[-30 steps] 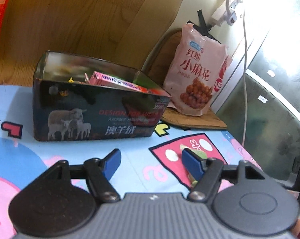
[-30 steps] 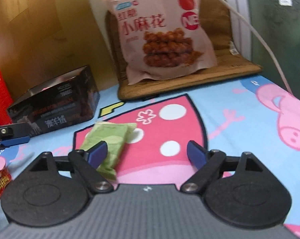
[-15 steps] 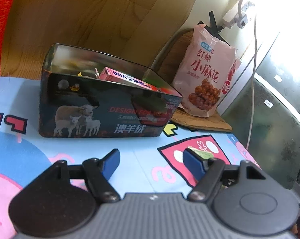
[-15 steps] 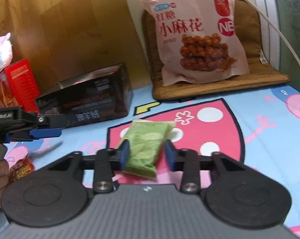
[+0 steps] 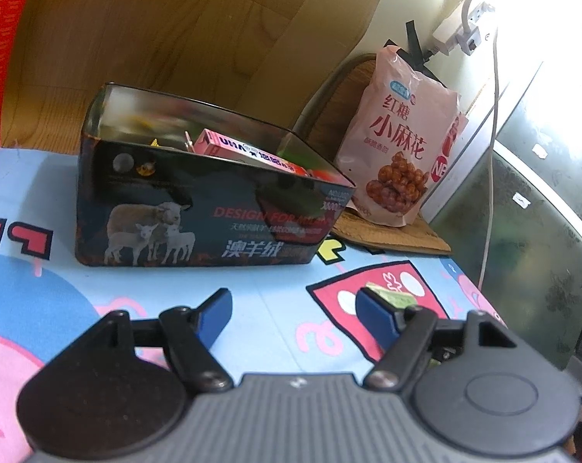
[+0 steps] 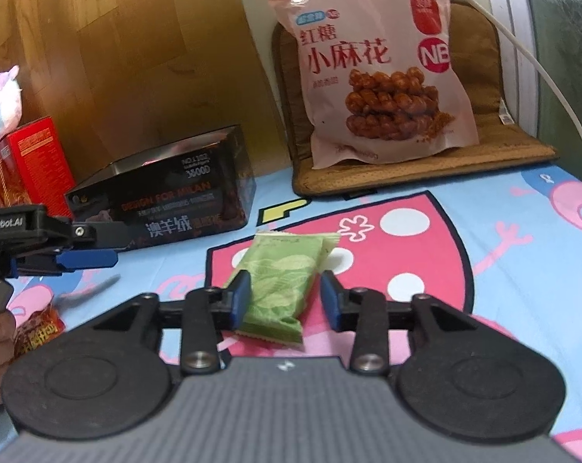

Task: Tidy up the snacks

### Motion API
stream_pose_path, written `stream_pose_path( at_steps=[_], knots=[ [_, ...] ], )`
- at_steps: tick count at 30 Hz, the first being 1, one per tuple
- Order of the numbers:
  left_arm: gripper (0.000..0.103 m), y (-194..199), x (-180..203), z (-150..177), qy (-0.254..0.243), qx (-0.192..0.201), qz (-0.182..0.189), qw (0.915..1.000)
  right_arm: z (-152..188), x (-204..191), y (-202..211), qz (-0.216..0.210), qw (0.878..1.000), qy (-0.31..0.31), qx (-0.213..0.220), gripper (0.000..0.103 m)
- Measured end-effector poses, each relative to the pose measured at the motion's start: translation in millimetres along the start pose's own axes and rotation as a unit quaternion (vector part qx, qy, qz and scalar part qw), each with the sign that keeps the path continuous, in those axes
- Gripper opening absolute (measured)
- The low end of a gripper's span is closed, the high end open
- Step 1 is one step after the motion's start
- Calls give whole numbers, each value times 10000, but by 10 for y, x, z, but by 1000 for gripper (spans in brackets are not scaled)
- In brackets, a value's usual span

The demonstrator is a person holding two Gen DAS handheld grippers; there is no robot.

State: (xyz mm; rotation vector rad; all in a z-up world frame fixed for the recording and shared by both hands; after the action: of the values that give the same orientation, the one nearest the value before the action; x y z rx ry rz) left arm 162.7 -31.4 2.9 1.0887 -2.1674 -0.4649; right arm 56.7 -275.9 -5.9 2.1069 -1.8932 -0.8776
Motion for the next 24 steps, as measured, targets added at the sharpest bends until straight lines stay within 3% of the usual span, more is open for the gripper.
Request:
stream_pose_path(
  at_steps=[7, 11, 24],
  knots=[
    [73, -8, 17, 10, -50, -23, -15, 10000, 0, 76, -11, -123, 9994, -311, -26, 47],
    [73, -11, 19, 13, -48, -28, -21, 10000, 3, 47, -6, -250, 9994, -241, -26, 35],
    [73, -7, -11, 4, -20, 4, -24, 10000, 16, 13, 83, -362, 9993, -85, -16, 26]
  ],
)
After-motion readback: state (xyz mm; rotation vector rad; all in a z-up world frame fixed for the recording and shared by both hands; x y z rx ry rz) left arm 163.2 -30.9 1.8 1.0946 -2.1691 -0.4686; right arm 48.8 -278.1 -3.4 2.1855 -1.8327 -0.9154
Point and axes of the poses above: each gripper's, at about its wrist camera, not at the fingertips, and y roughly against the way its jaws point, x to its right, z to its underside, the point moved 1 cm from there along -y, roughly the way its jaws point, and after that the axes turned 6 degrees about -z, right-handed, at the moved point
